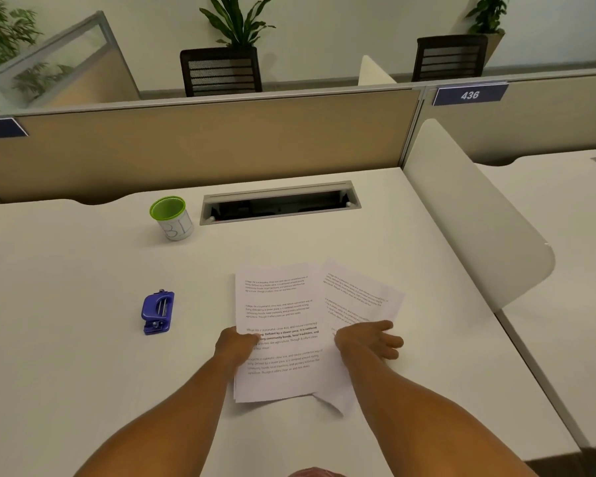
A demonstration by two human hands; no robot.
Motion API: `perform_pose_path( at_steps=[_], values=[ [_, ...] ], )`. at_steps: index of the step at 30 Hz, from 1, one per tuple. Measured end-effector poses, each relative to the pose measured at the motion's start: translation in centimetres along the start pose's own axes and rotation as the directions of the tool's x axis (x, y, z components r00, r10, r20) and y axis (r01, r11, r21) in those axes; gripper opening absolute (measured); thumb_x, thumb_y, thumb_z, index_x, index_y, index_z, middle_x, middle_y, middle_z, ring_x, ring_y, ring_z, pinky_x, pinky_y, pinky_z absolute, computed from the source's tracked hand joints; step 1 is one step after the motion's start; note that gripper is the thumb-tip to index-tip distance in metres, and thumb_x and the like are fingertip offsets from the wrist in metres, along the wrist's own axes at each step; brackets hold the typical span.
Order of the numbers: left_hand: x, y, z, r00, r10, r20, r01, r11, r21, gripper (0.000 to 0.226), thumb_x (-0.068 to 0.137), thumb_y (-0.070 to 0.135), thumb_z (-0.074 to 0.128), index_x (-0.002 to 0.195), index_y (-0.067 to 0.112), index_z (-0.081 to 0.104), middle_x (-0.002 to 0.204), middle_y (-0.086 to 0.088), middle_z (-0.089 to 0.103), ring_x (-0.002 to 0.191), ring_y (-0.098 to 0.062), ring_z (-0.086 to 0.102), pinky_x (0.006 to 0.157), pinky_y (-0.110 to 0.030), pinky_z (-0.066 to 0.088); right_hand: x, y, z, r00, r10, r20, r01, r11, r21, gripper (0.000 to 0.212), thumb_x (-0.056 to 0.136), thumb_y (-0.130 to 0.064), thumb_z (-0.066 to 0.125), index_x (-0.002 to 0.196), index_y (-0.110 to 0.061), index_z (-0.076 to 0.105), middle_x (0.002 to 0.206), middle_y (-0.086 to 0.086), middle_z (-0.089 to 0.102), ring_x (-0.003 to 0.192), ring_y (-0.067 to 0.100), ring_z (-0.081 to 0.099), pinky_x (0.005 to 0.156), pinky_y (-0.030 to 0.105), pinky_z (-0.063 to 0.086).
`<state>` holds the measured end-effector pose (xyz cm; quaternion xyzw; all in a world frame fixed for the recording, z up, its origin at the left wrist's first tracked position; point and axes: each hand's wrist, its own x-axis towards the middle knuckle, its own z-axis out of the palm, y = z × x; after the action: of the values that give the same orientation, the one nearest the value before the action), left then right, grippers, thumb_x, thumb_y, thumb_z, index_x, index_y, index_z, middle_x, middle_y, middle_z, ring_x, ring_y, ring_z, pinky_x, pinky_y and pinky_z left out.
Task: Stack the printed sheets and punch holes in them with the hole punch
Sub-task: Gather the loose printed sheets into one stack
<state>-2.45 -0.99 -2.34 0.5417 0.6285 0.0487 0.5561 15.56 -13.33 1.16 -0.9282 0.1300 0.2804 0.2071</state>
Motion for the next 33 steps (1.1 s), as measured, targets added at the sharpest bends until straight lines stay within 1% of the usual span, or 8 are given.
perform_pose_path(
  at_steps=[6,13,17,21,24,26,31,33],
  values=[
    [0.1,-1.0,0.1,0.999,0.027,-0.032,-0.025,0.999,0.038,0.026,0.088,0.018,0.066,0.113,0.011,0.068,0.11,-0.012,0.071,0.095,-0.031,0.068,0.09,-0.043,0.056,2.3,0.3,0.7,0.997,-0.057,0.057,0.04,0.961,0.273,0.061,0.08,-0.009,0.068,0.129,-0.003,0.032,0.127,0.022,0.051,0.108,0.038,0.059,0.088,0.044,0.051],
    [-0.1,-1.1,-0.7,0.986,0.082,-0.145,-0.061,0.988,0.144,0.034,0.09,0.02,0.062,0.123,0.011,0.064,0.119,-0.011,0.068,0.098,-0.03,0.065,0.082,-0.033,0.054,4.4,-0.5,-1.7,0.953,-0.274,-0.128,0.302,0.86,0.41,0.031,0.086,-0.011,0.054,0.117,-0.009,0.052,0.116,0.017,0.064,0.09,0.035,0.062,0.072,0.034,0.049],
    [-0.3,-0.8,-1.3,0.974,0.112,-0.197,-0.066,0.971,0.229,0.028,0.091,0.02,0.058,0.117,0.01,0.064,0.112,-0.011,0.069,0.081,-0.025,0.06,0.07,-0.03,0.05,4.4,-2.6,-3.3,0.975,-0.177,-0.13,0.218,0.7,0.68,0.033,0.087,-0.008,0.053,0.12,-0.013,0.055,0.115,0.008,0.061,0.084,0.025,0.053,0.074,0.031,0.05],
    [-0.5,-0.7,-1.8,0.975,0.119,-0.189,-0.063,0.958,0.279,0.02,0.092,0.018,0.056,0.109,0.014,0.064,0.109,-0.01,0.069,0.08,-0.025,0.06,0.068,-0.031,0.05,4.4,-3.5,-4.3,0.973,-0.226,0.055,0.077,0.538,0.84,0.039,0.088,-0.007,0.054,0.126,-0.015,0.055,0.107,0.001,0.054,0.087,0.022,0.054,0.077,0.029,0.045],
    [-0.7,-0.6,-2.0,0.985,0.1,-0.141,-0.07,0.977,0.199,0.02,0.092,0.015,0.052,0.109,0.016,0.063,0.109,-0.009,0.068,0.088,-0.028,0.063,0.073,-0.032,0.052,4.0,-3.4,-4.0,0.917,-0.381,0.118,0.135,0.575,0.807,0.024,0.088,-0.01,0.059,0.111,-0.016,0.06,0.105,0.001,0.059,0.079,0.017,0.058,0.071,0.028,0.049],
    [-1.0,-0.5,-2.1,0.994,0.073,-0.082,-0.065,0.994,0.093,0.026,0.092,0.011,0.048,0.112,0.013,0.065,0.104,-0.009,0.068,0.091,-0.028,0.064,0.076,-0.032,0.052,3.7,-3.3,-3.5,0.879,-0.447,0.165,0.166,0.611,0.774,0.022,0.088,-0.01,0.061,0.11,-0.016,0.061,0.105,0.0,0.062,0.087,0.02,0.061,0.077,0.031,0.052],
    [-1.7,-0.2,-2.7,0.999,0.026,0.035,-0.022,0.993,-0.115,0.018,0.098,0.011,0.047,0.092,0.007,0.063,0.088,-0.012,0.065,0.071,-0.023,0.06,0.059,-0.026,0.046,2.6,-2.4,-1.9,0.776,-0.539,0.326,0.292,0.766,0.573,0.023,0.086,-0.002,0.054,0.101,-0.017,0.062,0.097,0.002,0.065,0.082,0.021,0.064,0.064,0.03,0.055],
    [-2.0,-0.2,-2.9,0.996,0.03,0.081,-0.013,0.981,-0.193,0.02,0.097,0.019,0.053,0.09,0.007,0.067,0.089,-0.014,0.069,0.072,-0.025,0.063,0.058,-0.026,0.046,2.4,-2.0,-1.2,0.742,-0.543,0.393,0.318,0.802,0.506,0.026,0.085,0.002,0.047,0.097,-0.016,0.062,0.096,0.003,0.065,0.083,0.024,0.065,0.075,0.039,0.059]
  ],
)
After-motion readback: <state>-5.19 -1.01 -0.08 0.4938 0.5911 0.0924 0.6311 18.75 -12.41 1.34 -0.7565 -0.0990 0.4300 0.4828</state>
